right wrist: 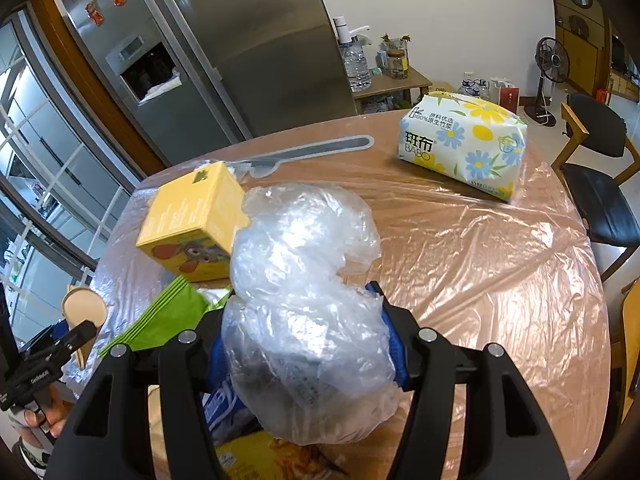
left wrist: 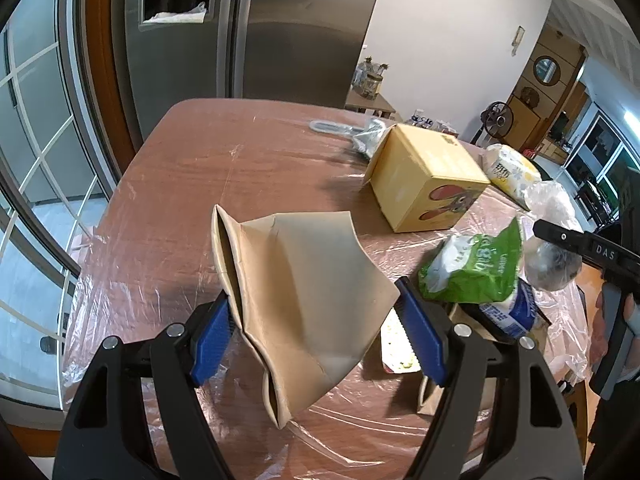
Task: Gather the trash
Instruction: 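Carry the paper cup in the left tool while the right tool carries the plastic bag over the black bin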
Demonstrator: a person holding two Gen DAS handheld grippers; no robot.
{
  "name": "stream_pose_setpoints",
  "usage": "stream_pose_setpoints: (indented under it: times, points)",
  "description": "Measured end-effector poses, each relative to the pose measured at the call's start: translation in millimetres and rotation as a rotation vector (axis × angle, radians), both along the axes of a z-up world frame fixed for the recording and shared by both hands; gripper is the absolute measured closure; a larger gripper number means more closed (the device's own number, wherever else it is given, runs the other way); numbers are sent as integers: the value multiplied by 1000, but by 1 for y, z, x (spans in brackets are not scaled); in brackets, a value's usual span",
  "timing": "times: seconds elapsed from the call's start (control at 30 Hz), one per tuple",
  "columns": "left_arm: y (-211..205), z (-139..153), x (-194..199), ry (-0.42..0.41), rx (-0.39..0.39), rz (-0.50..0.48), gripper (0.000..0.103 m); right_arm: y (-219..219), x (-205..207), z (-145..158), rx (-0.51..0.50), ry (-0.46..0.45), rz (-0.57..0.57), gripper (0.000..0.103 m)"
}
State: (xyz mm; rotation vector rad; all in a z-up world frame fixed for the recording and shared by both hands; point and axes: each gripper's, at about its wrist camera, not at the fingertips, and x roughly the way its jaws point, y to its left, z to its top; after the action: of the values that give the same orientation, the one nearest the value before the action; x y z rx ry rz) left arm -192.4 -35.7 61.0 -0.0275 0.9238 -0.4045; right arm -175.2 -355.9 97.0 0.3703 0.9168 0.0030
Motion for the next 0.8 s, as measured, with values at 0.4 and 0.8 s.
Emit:
stream_pose_setpoints:
  times: [0.4, 0.8]
  points:
    - [-8, 19, -36, -52, -4, -93, 26, 21, -64, 30, 11, -75, 67, 45]
    - [-17, 31, -84, -64, 4, -223, 26, 43, -122, 31, 62, -62, 154, 45]
